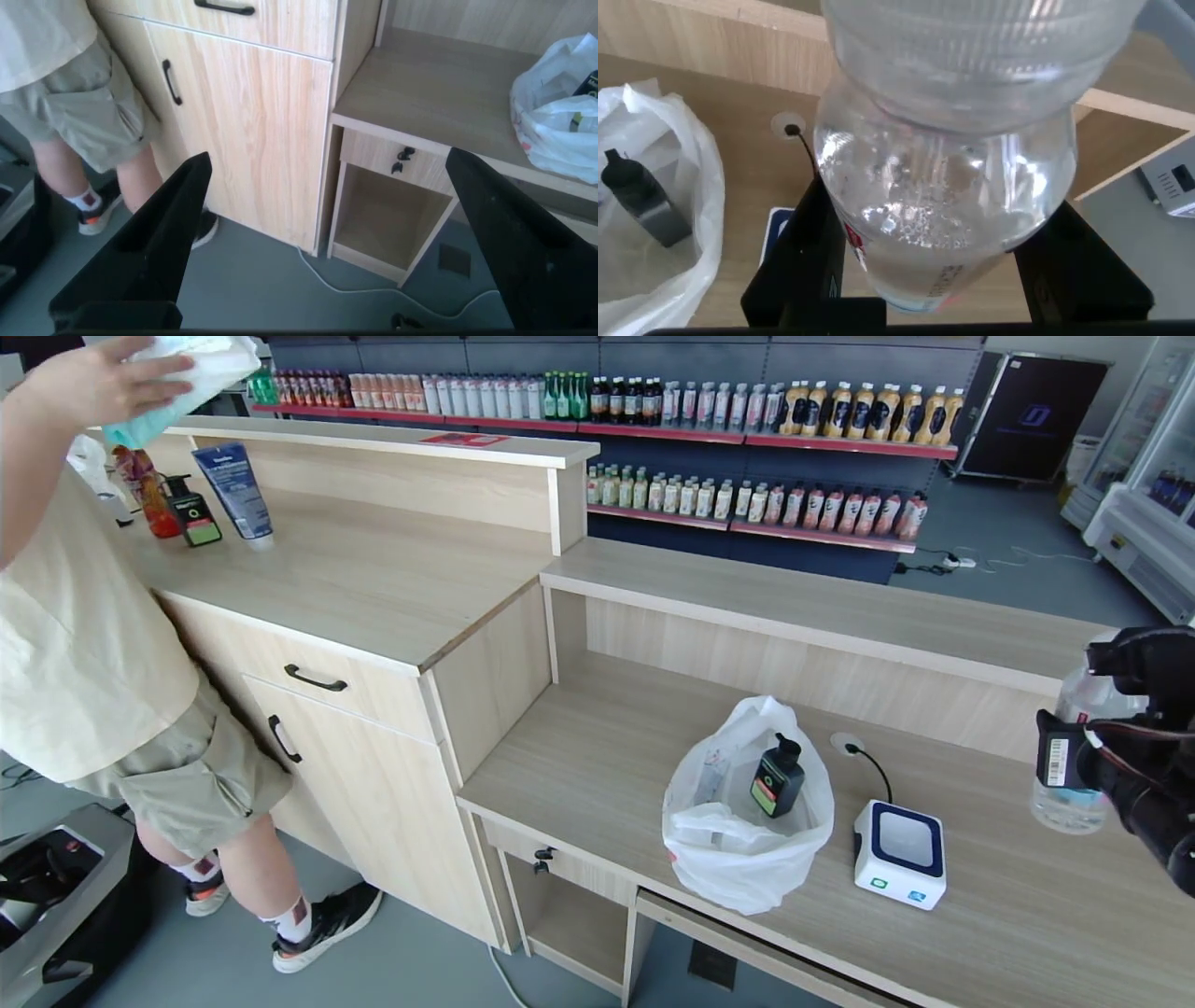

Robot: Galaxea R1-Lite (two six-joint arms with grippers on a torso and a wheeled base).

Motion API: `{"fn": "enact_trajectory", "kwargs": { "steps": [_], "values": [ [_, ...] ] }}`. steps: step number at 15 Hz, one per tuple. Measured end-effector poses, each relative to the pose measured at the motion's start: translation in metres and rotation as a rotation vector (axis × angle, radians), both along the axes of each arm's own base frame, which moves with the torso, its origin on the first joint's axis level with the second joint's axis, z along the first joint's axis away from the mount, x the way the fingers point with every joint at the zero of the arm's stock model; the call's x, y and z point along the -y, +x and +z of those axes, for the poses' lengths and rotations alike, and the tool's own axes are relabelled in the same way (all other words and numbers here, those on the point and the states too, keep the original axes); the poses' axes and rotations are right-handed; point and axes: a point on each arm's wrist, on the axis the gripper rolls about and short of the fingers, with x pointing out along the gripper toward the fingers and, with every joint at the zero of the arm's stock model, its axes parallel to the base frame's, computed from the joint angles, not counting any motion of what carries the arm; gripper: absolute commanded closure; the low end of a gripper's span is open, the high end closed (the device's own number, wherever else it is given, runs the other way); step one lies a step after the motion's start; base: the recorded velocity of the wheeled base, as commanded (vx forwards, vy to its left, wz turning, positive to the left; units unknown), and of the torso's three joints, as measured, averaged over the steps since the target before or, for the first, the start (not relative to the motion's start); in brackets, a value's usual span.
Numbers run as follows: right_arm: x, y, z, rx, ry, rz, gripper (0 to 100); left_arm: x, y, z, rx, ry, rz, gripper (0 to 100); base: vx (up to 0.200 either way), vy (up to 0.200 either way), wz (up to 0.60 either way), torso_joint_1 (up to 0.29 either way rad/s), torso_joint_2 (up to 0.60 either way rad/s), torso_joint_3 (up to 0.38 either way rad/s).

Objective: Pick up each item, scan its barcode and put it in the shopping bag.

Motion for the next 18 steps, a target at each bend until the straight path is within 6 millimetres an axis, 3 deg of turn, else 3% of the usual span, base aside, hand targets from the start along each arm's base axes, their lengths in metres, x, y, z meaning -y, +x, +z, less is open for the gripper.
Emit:
{"fn": "enact_trajectory", "kwargs": {
  "steps": [2,6,9,13,18],
  "values": [
    [-0.003,0.0,0.003,-0.017,-0.051,0.037,100,0.0,0.0,0.0,0.0,0.0,0.0,0,0.0,0.0,0.0,0.0,0.0,0.0],
    [-0.006,0.001,0.01,0.009,-0.051,0.145,100,0.0,0.0,0.0,0.0,0.0,-0.001,0,0.0,0.0,0.6,0.002,0.0,0.005],
    [-0.01,0.006,0.009,0.023,-0.021,0.264,100,0.0,0.0,0.0,0.0,0.0,0.0,0,0.0,0.0,0.0,0.0,0.0,0.0],
    [-0.015,0.031,-0.019,-0.058,0.124,0.516,100,0.0,0.0,0.0,0.0,0.0,0.0,0,0.0,0.0,0.0,0.0,0.0,0.0],
    [-0.03,0.076,-0.064,-0.046,0.157,0.602,100,0.0,0.0,0.0,0.0,0.0,0.0,0,0.0,0.0,0.0,0.0,0.0,0.0]
  ]
}}
